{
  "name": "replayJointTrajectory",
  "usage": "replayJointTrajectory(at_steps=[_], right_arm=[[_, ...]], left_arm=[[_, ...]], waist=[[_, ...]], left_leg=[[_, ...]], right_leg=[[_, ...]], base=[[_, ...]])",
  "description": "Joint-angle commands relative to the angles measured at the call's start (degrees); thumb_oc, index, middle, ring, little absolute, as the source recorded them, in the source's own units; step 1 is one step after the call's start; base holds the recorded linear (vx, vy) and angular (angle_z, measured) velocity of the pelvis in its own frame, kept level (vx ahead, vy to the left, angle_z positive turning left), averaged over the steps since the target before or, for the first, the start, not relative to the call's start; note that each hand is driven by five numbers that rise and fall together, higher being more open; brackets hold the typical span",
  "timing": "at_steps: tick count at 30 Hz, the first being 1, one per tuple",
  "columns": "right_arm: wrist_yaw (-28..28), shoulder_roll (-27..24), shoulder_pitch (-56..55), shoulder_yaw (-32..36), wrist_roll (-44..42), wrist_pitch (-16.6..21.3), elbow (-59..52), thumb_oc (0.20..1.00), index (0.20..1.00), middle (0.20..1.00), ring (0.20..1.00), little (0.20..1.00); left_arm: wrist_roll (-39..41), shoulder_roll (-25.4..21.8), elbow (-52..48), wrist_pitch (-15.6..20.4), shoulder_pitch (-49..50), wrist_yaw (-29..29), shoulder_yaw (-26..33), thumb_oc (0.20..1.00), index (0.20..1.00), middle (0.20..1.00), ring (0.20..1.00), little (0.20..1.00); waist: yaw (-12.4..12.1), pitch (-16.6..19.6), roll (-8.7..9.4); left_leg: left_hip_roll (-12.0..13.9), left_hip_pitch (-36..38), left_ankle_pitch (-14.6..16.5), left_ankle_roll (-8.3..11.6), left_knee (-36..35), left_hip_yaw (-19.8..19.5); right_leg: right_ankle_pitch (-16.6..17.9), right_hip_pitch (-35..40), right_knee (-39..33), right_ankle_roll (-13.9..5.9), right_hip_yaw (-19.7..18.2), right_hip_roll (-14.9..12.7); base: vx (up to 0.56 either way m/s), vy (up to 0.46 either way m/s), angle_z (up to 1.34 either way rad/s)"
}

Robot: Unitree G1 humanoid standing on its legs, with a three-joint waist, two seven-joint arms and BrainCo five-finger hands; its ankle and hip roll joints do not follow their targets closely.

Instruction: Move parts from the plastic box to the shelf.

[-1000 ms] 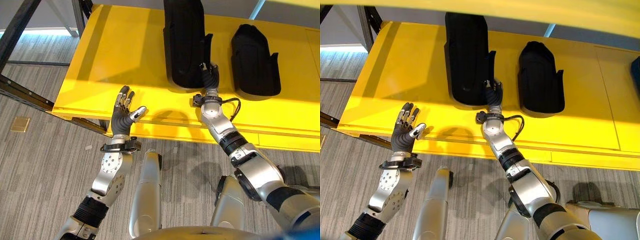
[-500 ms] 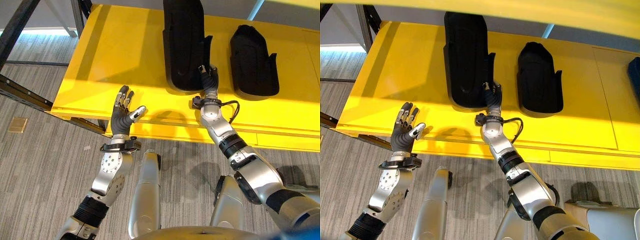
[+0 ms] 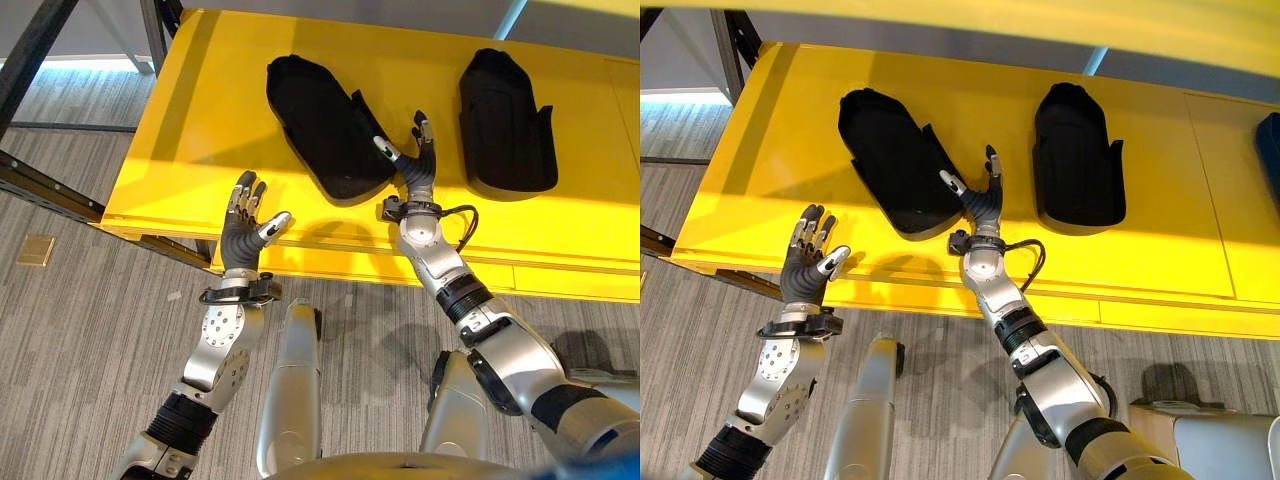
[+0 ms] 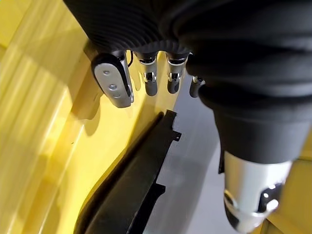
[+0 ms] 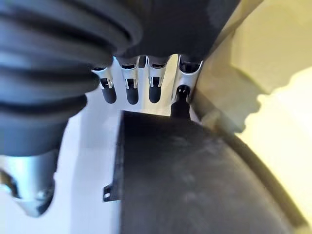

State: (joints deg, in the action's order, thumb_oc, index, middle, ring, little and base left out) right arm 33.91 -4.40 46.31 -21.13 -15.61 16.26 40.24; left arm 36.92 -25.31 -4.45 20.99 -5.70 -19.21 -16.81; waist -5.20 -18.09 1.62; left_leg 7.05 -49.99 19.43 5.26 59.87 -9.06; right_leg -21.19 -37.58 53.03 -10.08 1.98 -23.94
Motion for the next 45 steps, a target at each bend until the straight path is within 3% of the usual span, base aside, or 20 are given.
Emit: replayJointTrajectory(at_steps=[1,17,28,34,45], right_arm=[[-1.0,4.8,-6.7,-1.8,-4.6,-4.3,5.6,1.0,1.0,1.0,1.0,1.0],[-2.4,3.6,-10.1,-3.8,-3.3,-3.9,-2.0,1.0,1.0,1.0,1.0,1.0],[-6.7,3.4,-14.5,-8.4,-5.2,-3.1,-10.7,1.0,1.0,1.0,1.0,1.0],[-8.9,4.1,-14.4,-11.1,-6.5,-2.9,-13.8,1.0,1.0,1.0,1.0,1.0],[-10.4,4.5,-13.0,-13.5,-7.5,-2.9,-15.8,1.0,1.0,1.0,1.0,1.0]], left_arm=[[0.5,2.6,5.1,-2.5,-4.2,-1.0,-1.7,1.0,1.0,1.0,1.0,1.0],[-0.1,3.0,5.7,-2.8,-3.7,-1.2,-0.8,1.0,1.0,1.0,1.0,1.0],[-0.8,3.6,5.1,-2.6,-3.0,-2.1,1.1,1.0,1.0,1.0,1.0,1.0],[-2.8,3.1,4.4,-1.4,-2.8,-4.9,6.2,1.0,1.0,1.0,1.0,1.0],[-3.3,2.7,1.8,-0.3,-2.5,-6.1,8.7,1.0,1.0,1.0,1.0,1.0]], waist=[[0.3,-3.3,-1.36],[1.0,-3.3,-0.8],[1.4,-3.2,0.1],[0.4,-3.6,0.44],[-0.4,-3.9,0.6]], left_leg=[[0.9,0.4,1.8,-1.62,1.0,1.6],[1.3,0.9,1.0,-1.54,-0.7,2.0],[1.4,1.6,0.4,-1.37,-2.0,2.2],[1.2,2.4,-0.1,-1.17,-2.8,2.1],[1.3,3.6,-0.8,-1.02,-4.3,1.8]], right_leg=[[1.7,-6.5,6.2,5.07,0.0,3.3],[2.9,-6.3,4.6,4.86,0.1,3.3],[3.5,-5.5,3.1,4.58,0.3,3.2],[3.6,-4.4,2.6,4.6,0.7,2.8],[3.9,-3.2,1.8,4.61,1.0,2.8]], base=[[0.0,0.0,0.0],[0.0,0.0,0.0],[0.0,0.0,0.0],[0.0,0.0,0.0],[0.0,-0.001,0.0]])
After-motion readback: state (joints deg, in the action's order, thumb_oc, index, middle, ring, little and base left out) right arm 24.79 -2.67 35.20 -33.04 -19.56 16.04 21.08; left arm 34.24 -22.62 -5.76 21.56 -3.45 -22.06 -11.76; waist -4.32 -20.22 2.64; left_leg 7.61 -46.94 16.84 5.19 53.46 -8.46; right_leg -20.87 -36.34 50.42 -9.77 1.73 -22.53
